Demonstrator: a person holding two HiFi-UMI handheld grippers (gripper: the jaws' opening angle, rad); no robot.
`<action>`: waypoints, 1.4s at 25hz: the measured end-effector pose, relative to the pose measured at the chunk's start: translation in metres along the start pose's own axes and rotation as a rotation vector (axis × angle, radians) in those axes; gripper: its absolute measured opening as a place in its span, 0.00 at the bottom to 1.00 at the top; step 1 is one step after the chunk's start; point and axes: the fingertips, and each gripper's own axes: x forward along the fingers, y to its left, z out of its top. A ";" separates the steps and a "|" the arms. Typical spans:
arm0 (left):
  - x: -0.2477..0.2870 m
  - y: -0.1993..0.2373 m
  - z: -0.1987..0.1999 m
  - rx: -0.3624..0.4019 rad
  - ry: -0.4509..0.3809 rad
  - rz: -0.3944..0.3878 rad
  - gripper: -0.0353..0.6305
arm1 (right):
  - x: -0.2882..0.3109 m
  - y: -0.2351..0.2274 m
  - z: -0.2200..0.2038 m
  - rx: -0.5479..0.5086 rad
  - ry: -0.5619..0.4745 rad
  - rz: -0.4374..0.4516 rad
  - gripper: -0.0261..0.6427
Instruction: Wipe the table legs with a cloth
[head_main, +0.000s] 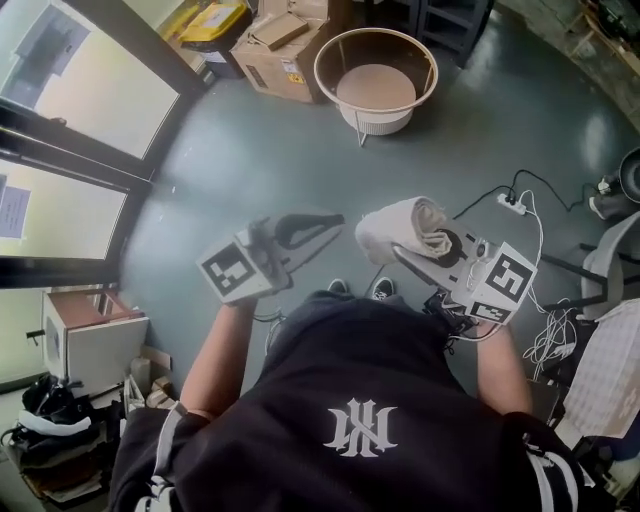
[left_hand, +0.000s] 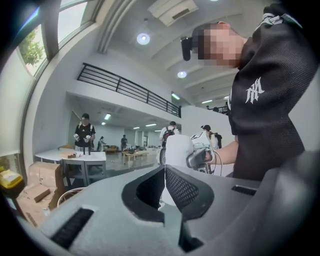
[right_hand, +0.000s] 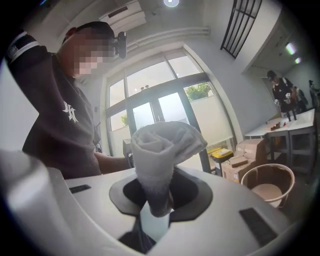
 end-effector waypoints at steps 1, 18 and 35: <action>-0.005 0.003 0.001 0.005 -0.008 -0.005 0.06 | 0.001 0.001 -0.001 -0.002 0.009 -0.023 0.15; -0.071 0.025 -0.037 -0.094 -0.064 -0.160 0.06 | 0.029 -0.011 -0.003 0.095 -0.005 -0.361 0.15; -0.091 0.031 -0.051 -0.226 -0.129 -0.169 0.06 | 0.050 -0.027 0.012 0.046 -0.105 -0.396 0.15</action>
